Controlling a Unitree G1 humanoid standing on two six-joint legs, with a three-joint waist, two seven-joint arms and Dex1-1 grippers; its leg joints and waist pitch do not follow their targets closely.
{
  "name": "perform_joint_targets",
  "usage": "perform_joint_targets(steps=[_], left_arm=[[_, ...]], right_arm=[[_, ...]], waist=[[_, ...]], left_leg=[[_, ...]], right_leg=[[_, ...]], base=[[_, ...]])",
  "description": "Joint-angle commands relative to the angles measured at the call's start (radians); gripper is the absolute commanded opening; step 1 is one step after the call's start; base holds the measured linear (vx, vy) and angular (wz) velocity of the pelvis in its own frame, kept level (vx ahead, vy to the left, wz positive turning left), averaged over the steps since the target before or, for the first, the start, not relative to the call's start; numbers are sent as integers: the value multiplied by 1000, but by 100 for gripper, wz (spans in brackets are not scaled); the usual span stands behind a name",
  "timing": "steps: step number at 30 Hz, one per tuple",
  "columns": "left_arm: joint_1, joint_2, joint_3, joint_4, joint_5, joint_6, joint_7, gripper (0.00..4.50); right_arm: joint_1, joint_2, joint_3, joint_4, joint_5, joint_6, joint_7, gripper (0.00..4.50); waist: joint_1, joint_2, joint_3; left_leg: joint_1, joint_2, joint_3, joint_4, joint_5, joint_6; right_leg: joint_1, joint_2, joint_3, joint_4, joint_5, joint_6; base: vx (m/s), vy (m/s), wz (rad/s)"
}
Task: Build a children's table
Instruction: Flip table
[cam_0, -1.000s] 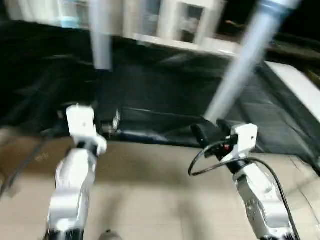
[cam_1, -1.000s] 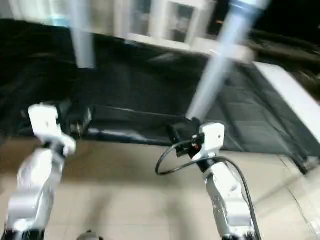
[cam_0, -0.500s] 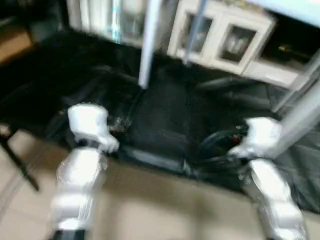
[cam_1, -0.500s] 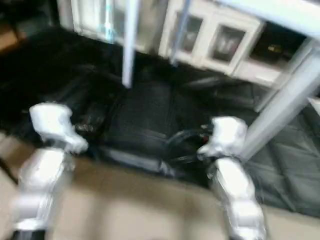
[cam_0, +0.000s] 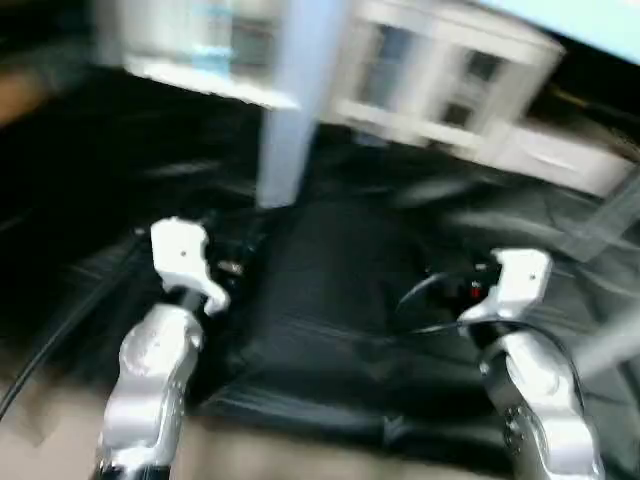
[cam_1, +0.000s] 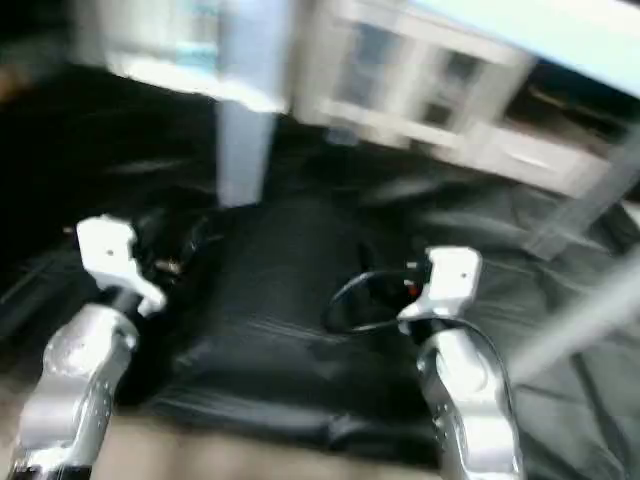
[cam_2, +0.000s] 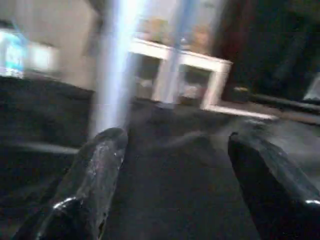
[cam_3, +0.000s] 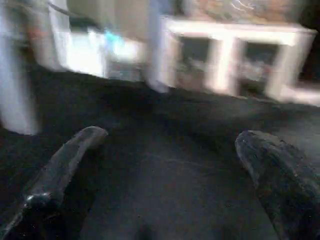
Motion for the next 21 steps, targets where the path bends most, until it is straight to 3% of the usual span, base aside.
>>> perform_joint_targets(steps=[1,2,3,4,5,6,7,8,9,10,11,12,14,15,18,20,21], left_arm=[[20,23,40,21,10,2,11,371],[19,22,44,24,8,3,10,371],[17,23,45,26,9,1,9,371],[16,23,45,27,7,1,6,371],[13,25,43,29,0,-3,-5,371],[11,27,38,28,-10,-3,-21,371],[11,27,38,28,-10,-3,-21,371],[9,30,29,27,-21,-2,-35,371],[6,31,22,27,-30,-1,-47,371],[1,30,15,29,-37,5,-55,371],[-3,29,13,33,-35,6,-55,371],[-9,25,14,40,-33,5,-53,371],[-11,23,15,41,-34,5,-53,371],[-17,18,19,52,-33,4,-53,371],[-21,18,19,64,-32,1,-56,371],[-20,22,16,62,-35,2,-58,371],[-21,25,16,60,-39,4,-59,371]], right_arm=[[6,12,-7,-23,-27,-65,-25,450],[11,13,-13,-24,-33,-79,-33,450],[14,15,-24,-24,-36,-96,-43,450],[15,17,-34,-23,-33,-103,-47,450],[17,19,-58,-22,-34,-126,-62,450],[17,18,-79,-19,-37,-143,-74,450],[17,18,-79,-19,-37,-143,-74,450],[16,18,-97,-16,-34,-153,-81,450],[15,17,-110,-13,-31,-152,-85,450],[18,10,-118,-8,-28,-153,-84,450],[24,7,-120,-9,-32,-159,-85,450],[33,6,-124,-11,-38,-169,-86,450],[35,7,-125,-12,-38,-171,-86,450],[58,5,-124,-11,-43,-182,-79,450],[95,1,-137,4,-49,-205,-72,450],[97,-10,-155,11,-47,-205,-66,450],[91,-28,-176,21,-38,-199,-62,450]], waist=[[52,22,-47],[43,47,-44],[29,102,-42],[-4,108,-46],[0,110,-24],[2,91,-20],[11,82,-4],[15,77,10],[16,82,13],[6,82,15],[3,85,15],[-9,88,4],[-14,90,2],[-18,95,-2],[-22,93,-3],[-23,92,-3],[-24,94,-6]], left_leg=[[-83,97,-27,-85,281,4],[-82,106,-17,-132,359,-6],[-51,148,-8,-165,644,-18],[26,201,-29,-157,849,-20],[11,182,-7,-170,692,-25],[2,165,17,-174,524,-29],[-10,150,47,-199,114,-47],[0,150,58,-217,-175,-48],[11,149,61,-217,-248,-43],[18,148,62,-217,-318,-35],[18,149,62,-217,-330,-34],[0,157,56,-231,-300,-25],[-19,163,52,-239,-263,-20],[-18,163,57,-233,-229,-12],[-31,166,59,-235,-196,-4],[-29,164,60,-234,-218,3],[-29,165,62,-234,-211,6]], right_leg=[[145,-134,74,-8,1488,-382],[136,-85,48,-6,1324,-369],[97,-1,-12,22,903,-306],[26,-18,-31,-2,400,-210],[37,-51,-19,-49,182,-149],[52,-57,-8,-70,119,-132],[65,-66,7,-96,-124,-117],[53,-71,13,-122,-450,-73],[39,-75,15,-137,-586,-43],[24,-75,7,-158,-751,6],[22,-77,3,-164,-781,21],[40,-82,-3,-159,-710,22],[51,-81,-4,-150,-623,9],[45,-83,1,-144,-553,-12],[52,-85,3,-138,-486,-33],[48,-81,5,-133,-476,-42],[48,-79,5,-127,-420,-58]], base=[[-102,-160,8],[-305,-197,5],[-305,-197,5],[-173,-93,2],[0,0,0],[0,0,0],[-104,-12,16],[-125,-28,15],[-125,-28,15],[-112,-34,10],[-99,-20,6],[-99,-20,6],[-75,-4,-2],[-65,-3,-2],[0,0,0],[0,0,0],[0,0,0]])
